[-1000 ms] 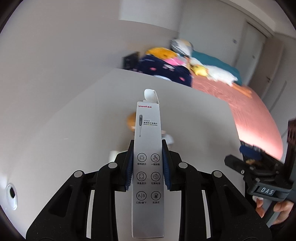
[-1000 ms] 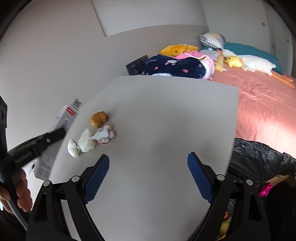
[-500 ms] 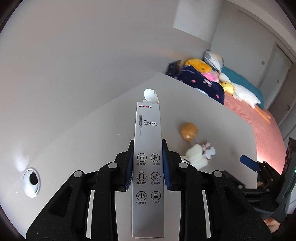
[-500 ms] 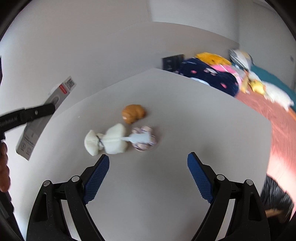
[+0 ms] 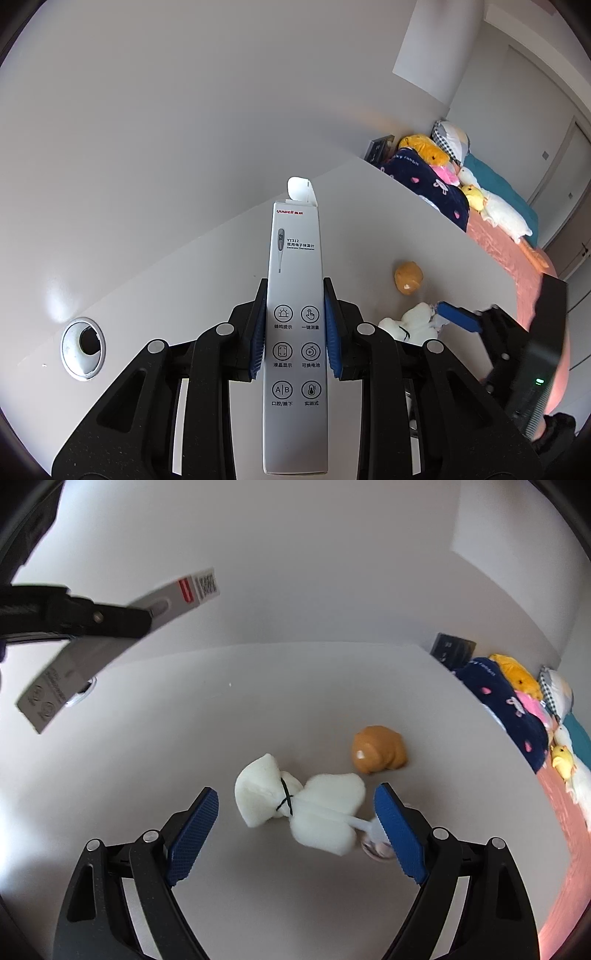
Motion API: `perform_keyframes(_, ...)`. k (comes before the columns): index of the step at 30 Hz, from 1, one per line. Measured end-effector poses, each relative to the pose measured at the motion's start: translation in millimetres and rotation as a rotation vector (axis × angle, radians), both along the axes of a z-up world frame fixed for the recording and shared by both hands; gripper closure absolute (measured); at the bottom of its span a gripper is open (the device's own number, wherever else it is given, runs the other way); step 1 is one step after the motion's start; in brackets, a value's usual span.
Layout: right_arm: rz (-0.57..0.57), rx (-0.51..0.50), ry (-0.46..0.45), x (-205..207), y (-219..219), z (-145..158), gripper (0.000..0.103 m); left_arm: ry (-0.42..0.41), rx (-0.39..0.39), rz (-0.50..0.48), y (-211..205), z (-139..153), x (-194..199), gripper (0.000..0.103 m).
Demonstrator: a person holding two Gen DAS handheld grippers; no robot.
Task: Collect trash
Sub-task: 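Grasp the white foam figure with the right tool, then carry the thermometer box and foam figure over the black trash bag with both tools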
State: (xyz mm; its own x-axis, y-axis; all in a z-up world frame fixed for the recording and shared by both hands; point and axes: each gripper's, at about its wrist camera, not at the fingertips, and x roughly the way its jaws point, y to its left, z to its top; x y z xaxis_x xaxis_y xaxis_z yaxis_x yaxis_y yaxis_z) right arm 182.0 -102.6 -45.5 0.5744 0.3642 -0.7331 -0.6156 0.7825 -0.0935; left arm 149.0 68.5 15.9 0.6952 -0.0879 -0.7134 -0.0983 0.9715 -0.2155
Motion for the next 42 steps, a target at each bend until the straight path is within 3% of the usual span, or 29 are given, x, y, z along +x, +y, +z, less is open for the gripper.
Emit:
perform_keyframes(7,-0.014,0.012,0.098,22,7,-16,0.017,0.008,0.003,-0.01,-3,-2,5,0.076)
perform_keyframes(9,0.002,0.006,0.104,22,10,-18,0.03,0.009,0.003,-0.008,-3,-2,5,0.076)
perform_keyframes(12,-0.002,0.018,0.131,23,8,-17,0.041,0.01,0.001,-0.008,-3,-2,6,0.076)
perform_keyframes(17,-0.019,0.037,0.124,13,6,-13,0.051,0.006,-0.007,-0.015,-4,-2,6,0.076)
perform_keyframes(23,-0.068,0.124,0.104,0,-10,3,0.051,-0.007,-0.002,-0.049,-15,2,3,0.076)
perform_keyframes(42,-0.175,0.239,0.056,-48,-93,44,0.049,-0.01,0.052,-0.188,-98,9,-33,0.076)
